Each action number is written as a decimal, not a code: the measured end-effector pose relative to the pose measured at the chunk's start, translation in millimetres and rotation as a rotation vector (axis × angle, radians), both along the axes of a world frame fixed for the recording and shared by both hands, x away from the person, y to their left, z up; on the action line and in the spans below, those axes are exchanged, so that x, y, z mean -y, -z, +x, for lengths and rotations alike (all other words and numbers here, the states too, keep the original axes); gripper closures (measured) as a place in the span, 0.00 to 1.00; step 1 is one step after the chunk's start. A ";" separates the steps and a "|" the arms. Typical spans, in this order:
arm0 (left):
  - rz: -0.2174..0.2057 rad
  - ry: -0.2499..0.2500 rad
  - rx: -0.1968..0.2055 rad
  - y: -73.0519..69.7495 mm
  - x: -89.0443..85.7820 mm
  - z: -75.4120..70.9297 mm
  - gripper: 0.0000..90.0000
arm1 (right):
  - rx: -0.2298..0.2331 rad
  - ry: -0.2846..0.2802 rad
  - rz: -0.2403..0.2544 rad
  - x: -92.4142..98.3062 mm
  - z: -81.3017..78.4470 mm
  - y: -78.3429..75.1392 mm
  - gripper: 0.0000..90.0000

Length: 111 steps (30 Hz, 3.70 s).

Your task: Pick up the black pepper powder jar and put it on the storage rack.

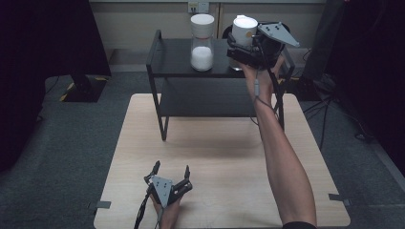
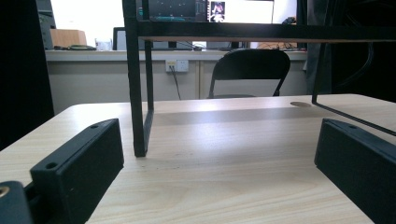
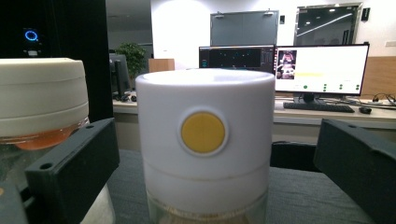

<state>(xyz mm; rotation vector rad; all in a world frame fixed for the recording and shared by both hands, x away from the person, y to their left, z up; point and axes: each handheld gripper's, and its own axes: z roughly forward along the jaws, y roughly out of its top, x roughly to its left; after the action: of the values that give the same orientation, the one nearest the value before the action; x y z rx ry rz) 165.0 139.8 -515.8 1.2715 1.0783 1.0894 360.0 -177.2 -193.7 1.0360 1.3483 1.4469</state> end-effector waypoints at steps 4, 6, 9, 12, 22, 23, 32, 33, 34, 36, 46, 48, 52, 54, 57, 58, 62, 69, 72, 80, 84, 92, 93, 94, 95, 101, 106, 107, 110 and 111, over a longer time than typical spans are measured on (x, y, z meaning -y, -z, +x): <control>0.000 0.000 0.000 0.0 0.1 0.0 0.01 | 0.013 0.010 0.004 2.0 -5.3 2.4 0.00; 0.000 0.000 0.000 0.0 0.0 0.0 0.01 | 0.033 0.005 0.016 4.0 -8.3 6.7 0.00; 0.000 0.000 0.000 0.0 0.0 0.0 0.01 | 0.036 0.002 0.017 5.9 -11.5 9.4 0.00; 0.001 0.000 0.000 0.0 0.0 0.0 0.01 | 0.035 -0.004 0.024 8.5 -14.9 11.8 0.00; -0.001 0.000 0.000 0.0 0.1 0.0 0.01 | 0.057 -0.007 0.002 12.1 -34.1 15.2 0.00; 0.000 0.000 0.000 0.0 0.1 0.0 0.01 | 0.056 -0.009 0.003 13.2 -36.0 15.4 0.00; 0.000 -0.001 0.000 0.0 0.1 -0.1 0.01 | 0.054 -0.015 0.016 26.4 -53.8 34.3 0.00; 0.001 -0.001 0.000 0.0 0.2 -0.1 0.01 | 0.055 -0.018 0.017 27.8 -55.5 37.8 0.00; 0.001 -0.001 -0.001 -0.1 0.2 -0.1 0.01 | 0.052 -0.018 0.017 28.7 -57.2 40.5 0.00; 0.000 -0.001 0.000 0.0 0.2 -0.1 0.01 | 0.050 -0.020 0.019 30.8 -60.8 45.7 0.00; 0.002 -0.003 -0.001 -0.2 0.7 -0.1 0.01 | 0.075 -0.038 0.019 42.4 -85.9 70.1 0.00; 0.002 -0.004 -0.001 -0.2 0.9 -0.1 0.01 | 0.077 -0.038 0.026 45.3 -93.9 76.8 0.00; 0.002 -0.005 0.000 -0.1 0.9 -0.2 0.01 | 0.081 -0.036 0.022 48.2 -104.3 89.0 0.00; 0.001 -0.005 0.000 -0.1 1.0 -0.2 0.01 | 0.080 -0.038 0.028 49.0 -107.7 93.5 0.00; 0.001 -0.006 0.000 0.0 1.0 -0.3 0.01 | 0.084 -0.033 0.023 47.3 -114.1 100.6 0.00; 0.001 -0.007 0.000 0.0 1.2 -0.4 0.01 | 0.082 -0.035 0.021 46.9 -116.7 102.8 0.00; 0.001 -0.008 0.000 0.0 1.3 -0.4 0.01 | 0.094 -0.029 0.005 44.7 -128.8 115.5 0.00; 0.000 -0.007 0.000 0.1 1.1 -0.4 0.00 | 0.072 -0.016 0.020 49.8 -148.3 141.5 0.00; 0.000 -0.007 0.000 0.1 1.1 -0.4 0.00 | 0.057 -0.005 0.023 52.1 -154.7 151.5 0.00; 0.000 -0.007 0.000 0.1 1.0 -0.4 0.00 | 0.036 0.012 0.018 54.7 -171.7 181.4 0.00; 0.000 -0.006 0.000 0.1 1.1 -0.4 0.00 | 0.015 0.022 0.036 56.5 -179.3 192.2 0.00; 0.000 -0.006 0.000 0.1 1.0 -0.4 0.00 | -0.002 0.067 0.051 58.0 -192.6 213.4 0.00; 0.000 -0.006 0.001 0.1 1.1 -0.4 0.00 | -0.008 0.070 0.050 57.9 -194.4 216.8 0.00; 0.000 -0.006 0.000 0.1 1.1 -0.4 0.00 | -0.010 0.074 0.046 57.7 -196.0 220.9 0.00; 0.000 -0.006 0.000 0.1 1.0 -0.4 0.00 | -0.013 0.081 0.044 56.8 -197.7 225.1 0.00; 0.000 -0.007 0.000 0.1 1.1 -0.5 0.00 | -0.020 0.103 -0.010 52.1 -205.0 251.6 0.00; -0.001 -0.008 0.000 0.1 1.2 -0.6 0.00 | -0.036 0.126 -0.035 47.5 -209.7 273.8 0.00; -0.001 -0.008 0.001 0.1 1.2 -0.6 0.00 | -0.034 0.132 -0.037 46.7 -210.1 279.2 0.00; -0.001 -0.008 0.001 0.1 1.2 -0.6 0.00 | -0.044 0.151 -0.047 43.8 -211.2 289.3 0.00; 0.000 -0.008 0.000 0.1 1.2 -0.6 0.00 | -0.046 0.155 -0.049 43.0 -211.4 291.9 0.00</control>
<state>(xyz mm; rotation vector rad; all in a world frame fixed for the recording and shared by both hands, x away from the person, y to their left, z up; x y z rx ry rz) 164.4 138.6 -515.9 1.2675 1.0840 1.0953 148.6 -220.2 -485.7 1.1221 1.2999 1.2770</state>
